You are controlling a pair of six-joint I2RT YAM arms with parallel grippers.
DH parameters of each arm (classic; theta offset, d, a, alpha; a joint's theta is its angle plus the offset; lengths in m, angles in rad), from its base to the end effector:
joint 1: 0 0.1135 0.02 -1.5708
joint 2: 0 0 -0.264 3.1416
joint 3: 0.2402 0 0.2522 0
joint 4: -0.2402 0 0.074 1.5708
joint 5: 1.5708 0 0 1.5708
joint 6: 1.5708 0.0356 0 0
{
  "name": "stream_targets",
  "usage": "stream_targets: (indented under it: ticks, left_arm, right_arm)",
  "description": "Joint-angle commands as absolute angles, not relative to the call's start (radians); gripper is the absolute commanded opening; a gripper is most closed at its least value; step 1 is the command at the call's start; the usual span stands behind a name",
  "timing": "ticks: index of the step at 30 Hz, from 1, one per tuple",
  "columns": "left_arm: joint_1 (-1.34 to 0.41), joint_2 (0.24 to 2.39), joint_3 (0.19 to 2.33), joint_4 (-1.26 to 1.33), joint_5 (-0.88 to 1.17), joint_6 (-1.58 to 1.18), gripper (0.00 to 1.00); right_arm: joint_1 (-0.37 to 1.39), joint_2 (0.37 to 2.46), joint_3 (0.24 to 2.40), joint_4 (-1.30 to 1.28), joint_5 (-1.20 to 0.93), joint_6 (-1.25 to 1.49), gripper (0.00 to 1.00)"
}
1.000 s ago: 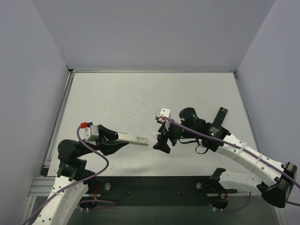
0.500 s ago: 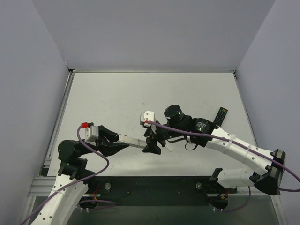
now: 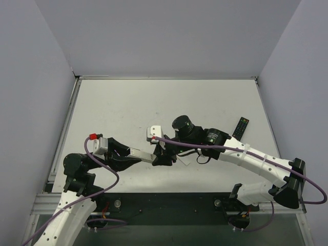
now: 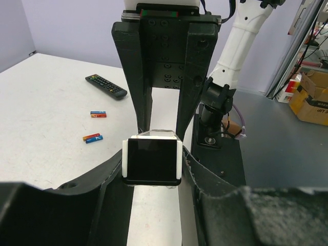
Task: Load the batteries into the remote control
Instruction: Place the remote control at the center of the board.
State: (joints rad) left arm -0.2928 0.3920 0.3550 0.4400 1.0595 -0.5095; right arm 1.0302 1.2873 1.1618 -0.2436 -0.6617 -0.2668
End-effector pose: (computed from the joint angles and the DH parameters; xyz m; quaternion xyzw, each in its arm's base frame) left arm 0.0936 -0.0606 0.3011 0.3677 0.5185 -0.5376 0.5540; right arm 0.1315 0.2615 0.3590 -0.6175 0.5108 0.4478 0.3964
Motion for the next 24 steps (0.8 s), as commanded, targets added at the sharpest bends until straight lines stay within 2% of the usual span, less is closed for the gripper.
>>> stream_targets:
  ticks: [1, 4, 5, 6, 9, 14, 15, 18, 19, 24]
  left_arm:
    - [-0.284, 0.385, 0.373, 0.459, 1.028, -0.469, 0.00]
    - [-0.285, 0.379, 0.387, 0.379, 0.985, -0.451, 0.33]
    - [-0.284, 0.376, 0.397, 0.355, 0.945, -0.434, 0.51]
    - [-0.284, 0.362, 0.405, 0.321, 0.916, -0.422, 0.60]
    - [-0.284, 0.322, 0.434, 0.171, 0.771, -0.390, 0.77]
    - [-0.285, 0.246, 0.475, -0.113, 0.458, -0.371, 0.80]
    - [-0.285, 0.226, 0.486, -0.158, 0.296, -0.376, 0.80]
    - [-0.285, 0.200, 0.528, -0.352, 0.030, -0.409, 0.80]
    - [-0.285, 0.193, 0.543, -0.423, -0.118, -0.414, 0.80]
    - [-0.290, 0.134, 0.545, -0.466, -0.262, -0.399, 0.82]
  right_arm:
    - [1.034, 1.272, 1.189, -0.229, -0.651, -0.256, 0.00]
    - [1.034, 1.256, 1.167, -0.236, -0.583, -0.247, 0.00]
    - [1.031, 1.247, 1.154, -0.238, -0.565, -0.241, 0.00]
    - [1.028, 1.243, 1.146, -0.242, -0.539, -0.235, 0.00]
    - [1.019, 1.232, 1.121, -0.262, -0.439, -0.207, 0.00]
    - [1.009, 1.275, 1.108, -0.327, -0.287, -0.183, 0.00]
    - [1.011, 1.288, 1.111, -0.348, -0.273, -0.180, 0.00]
    - [1.017, 1.350, 1.111, -0.357, -0.249, -0.153, 0.00]
    - [1.022, 1.370, 1.114, -0.357, -0.242, -0.146, 0.00]
    - [1.051, 1.520, 1.158, -0.383, -0.238, -0.136, 0.00]
